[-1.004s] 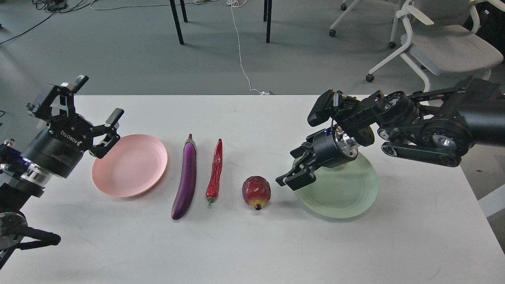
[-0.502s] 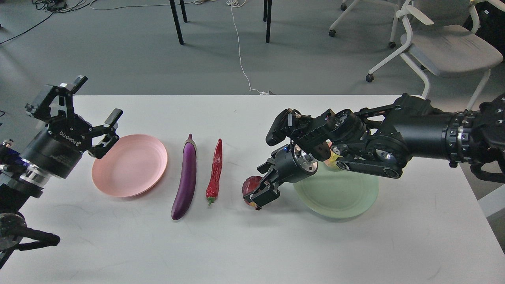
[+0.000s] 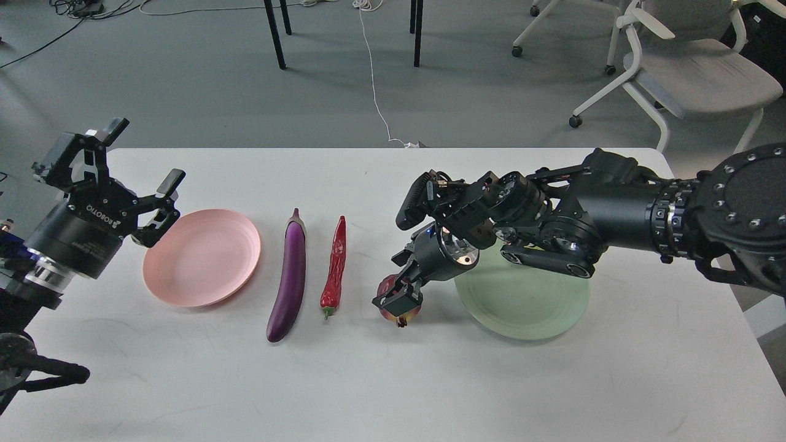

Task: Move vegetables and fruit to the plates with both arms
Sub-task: 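Reach the right gripper down and grasp the red apple, then lift the red apple onto the pale green plate and release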

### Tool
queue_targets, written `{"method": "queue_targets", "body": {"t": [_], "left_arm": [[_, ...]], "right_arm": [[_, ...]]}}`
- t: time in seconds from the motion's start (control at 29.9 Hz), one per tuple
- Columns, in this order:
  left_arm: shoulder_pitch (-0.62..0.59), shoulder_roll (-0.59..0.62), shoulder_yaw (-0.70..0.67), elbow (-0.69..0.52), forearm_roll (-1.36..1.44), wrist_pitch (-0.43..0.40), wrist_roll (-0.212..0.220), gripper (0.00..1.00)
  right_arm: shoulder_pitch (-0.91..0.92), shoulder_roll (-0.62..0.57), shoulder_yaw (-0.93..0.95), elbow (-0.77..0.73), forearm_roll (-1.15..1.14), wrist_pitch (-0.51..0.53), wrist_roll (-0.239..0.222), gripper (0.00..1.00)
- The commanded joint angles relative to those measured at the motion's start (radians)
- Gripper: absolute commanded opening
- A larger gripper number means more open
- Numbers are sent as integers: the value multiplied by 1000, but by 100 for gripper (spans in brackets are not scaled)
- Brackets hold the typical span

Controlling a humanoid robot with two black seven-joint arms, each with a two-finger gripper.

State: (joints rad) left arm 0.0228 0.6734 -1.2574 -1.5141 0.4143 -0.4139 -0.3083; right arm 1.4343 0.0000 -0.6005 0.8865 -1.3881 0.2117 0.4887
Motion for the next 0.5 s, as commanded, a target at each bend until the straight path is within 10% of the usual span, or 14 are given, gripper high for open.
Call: {"method": "queue_targets", "body": {"t": [0.0, 0.47], "left_arm": [[0, 0, 0, 0, 0, 1, 0, 100], [14, 0, -13, -1, 0, -2, 0, 100]], "right_arm": [[0, 0, -7, -3, 0, 0, 0, 90], [3, 0, -8, -1, 0, 9, 0, 41]]}}
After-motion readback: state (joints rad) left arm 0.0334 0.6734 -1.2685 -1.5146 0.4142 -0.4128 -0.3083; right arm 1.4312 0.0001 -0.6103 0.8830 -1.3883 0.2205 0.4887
